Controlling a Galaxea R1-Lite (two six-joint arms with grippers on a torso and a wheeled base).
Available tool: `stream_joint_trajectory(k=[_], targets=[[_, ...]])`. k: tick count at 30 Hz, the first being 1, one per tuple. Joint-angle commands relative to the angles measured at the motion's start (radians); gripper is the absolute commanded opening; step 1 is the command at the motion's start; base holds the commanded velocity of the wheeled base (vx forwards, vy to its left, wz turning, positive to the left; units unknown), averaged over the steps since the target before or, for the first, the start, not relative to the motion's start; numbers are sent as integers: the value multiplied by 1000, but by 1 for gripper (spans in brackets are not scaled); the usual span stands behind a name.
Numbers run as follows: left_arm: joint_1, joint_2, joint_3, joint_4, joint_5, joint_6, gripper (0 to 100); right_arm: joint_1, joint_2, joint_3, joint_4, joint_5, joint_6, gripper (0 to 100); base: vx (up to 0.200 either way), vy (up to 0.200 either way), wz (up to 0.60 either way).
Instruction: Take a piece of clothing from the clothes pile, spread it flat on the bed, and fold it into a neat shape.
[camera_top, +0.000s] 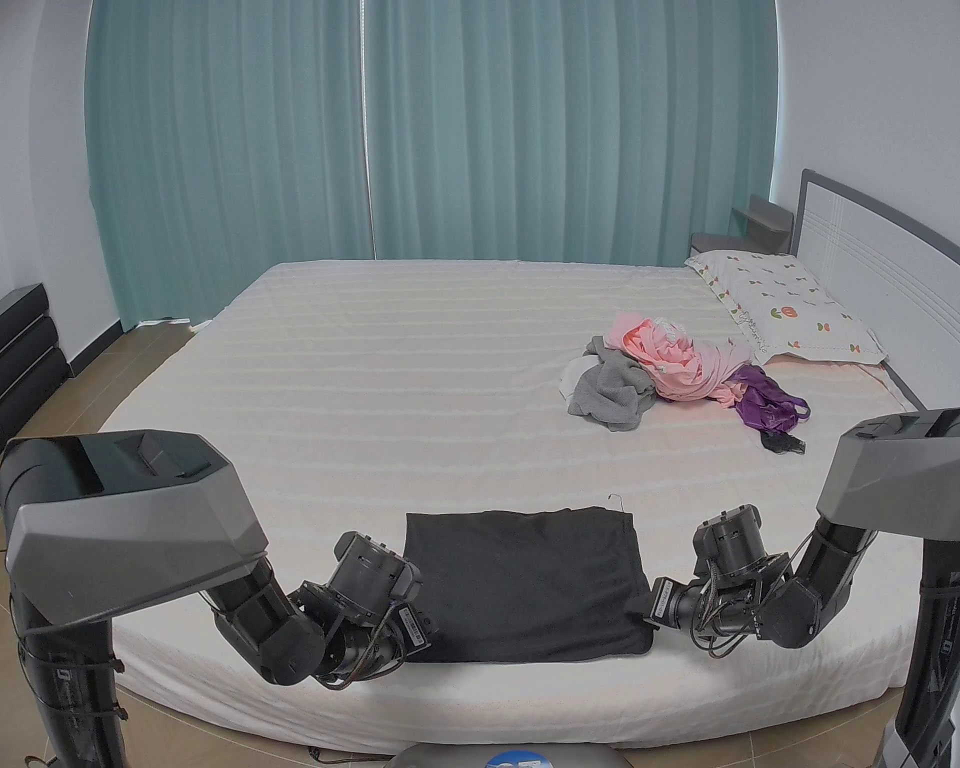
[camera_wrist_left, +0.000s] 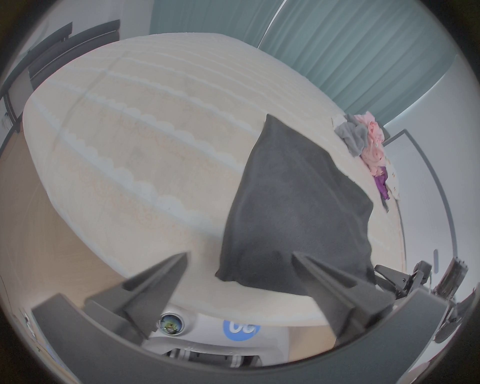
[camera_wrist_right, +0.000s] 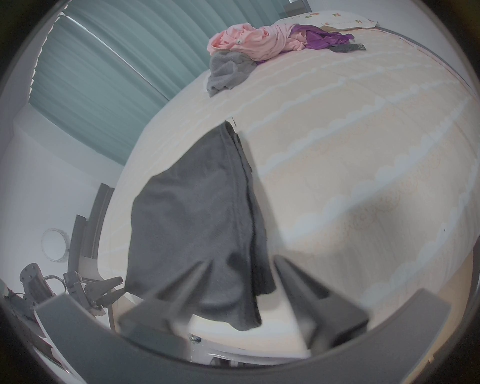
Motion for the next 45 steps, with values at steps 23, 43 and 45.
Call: stream_joint_trajectory(k=[23, 43, 45], targets=[[176, 278, -569, 9, 13, 47, 100, -79, 219, -504, 113, -1, 77, 100, 0, 0, 0], [182, 373, -727, 72, 79, 59, 0, -79, 232, -546, 106, -16, 113, 100, 0, 0, 0], [183, 373, -727, 69, 79, 56, 0, -79, 234, -558, 107, -16, 113, 100, 0, 0, 0]])
